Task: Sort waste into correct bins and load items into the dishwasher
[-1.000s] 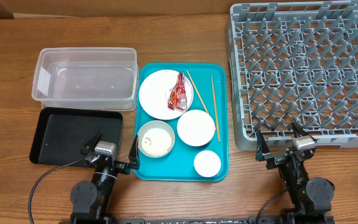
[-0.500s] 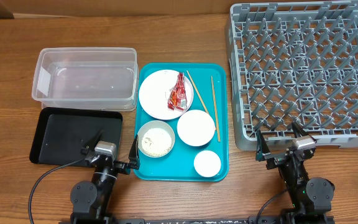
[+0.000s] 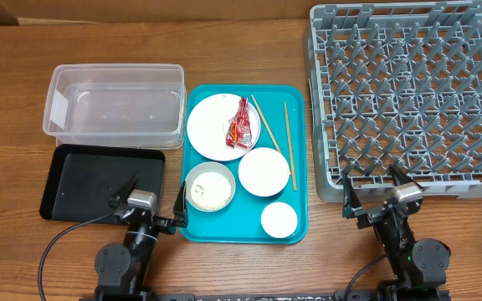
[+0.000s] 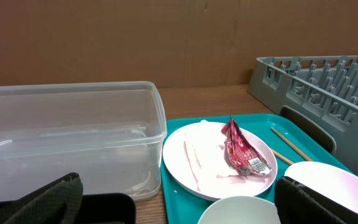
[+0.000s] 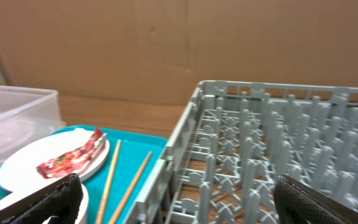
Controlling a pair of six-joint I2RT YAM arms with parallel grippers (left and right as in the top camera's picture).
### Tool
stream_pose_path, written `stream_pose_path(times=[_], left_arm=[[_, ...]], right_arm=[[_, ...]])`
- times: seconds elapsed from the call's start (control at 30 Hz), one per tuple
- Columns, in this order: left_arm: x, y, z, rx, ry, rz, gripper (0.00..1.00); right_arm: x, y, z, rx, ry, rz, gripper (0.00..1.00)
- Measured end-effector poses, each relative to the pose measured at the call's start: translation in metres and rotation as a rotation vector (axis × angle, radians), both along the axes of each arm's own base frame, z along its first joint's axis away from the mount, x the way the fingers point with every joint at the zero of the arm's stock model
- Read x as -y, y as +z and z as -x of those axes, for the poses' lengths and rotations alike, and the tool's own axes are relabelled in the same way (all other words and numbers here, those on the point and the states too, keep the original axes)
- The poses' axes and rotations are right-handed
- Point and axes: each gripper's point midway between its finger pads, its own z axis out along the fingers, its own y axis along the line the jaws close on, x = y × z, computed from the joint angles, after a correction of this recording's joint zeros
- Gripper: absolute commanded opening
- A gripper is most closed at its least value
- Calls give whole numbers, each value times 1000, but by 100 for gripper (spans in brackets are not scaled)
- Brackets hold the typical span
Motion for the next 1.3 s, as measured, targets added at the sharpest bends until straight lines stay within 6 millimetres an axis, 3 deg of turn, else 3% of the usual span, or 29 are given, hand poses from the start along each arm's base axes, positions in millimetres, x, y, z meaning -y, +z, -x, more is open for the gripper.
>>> stream_pose_path(times=[0.3,0.4,0.6,0.73,0.87,1.1,1.2,1.3], left_arm=[[0,0,0,0,0,0,100],[0,0,0,0,0,0,100],[0,0,0,1,0,0,100],[0,0,0,1,0,0,100],[0,0,0,1,0,0,100],[0,0,0,1,0,0,100],[0,0,0,1,0,0,100],[0,0,0,1,0,0,100]], right_arm=[[-13,2,5,-13,81,-38,100],[-14,11,9,-39,87,-55,100],[-14,45,35,-170,86,-73,100],[-13,64,53,-377,76,-92,100],[-14,89,55,-531,73,-102,100],[-55,157,46,-553,326,-191,100],[-65,153,45,-621,385,-225,100],[-72,120,49,-818,388,-243,100]])
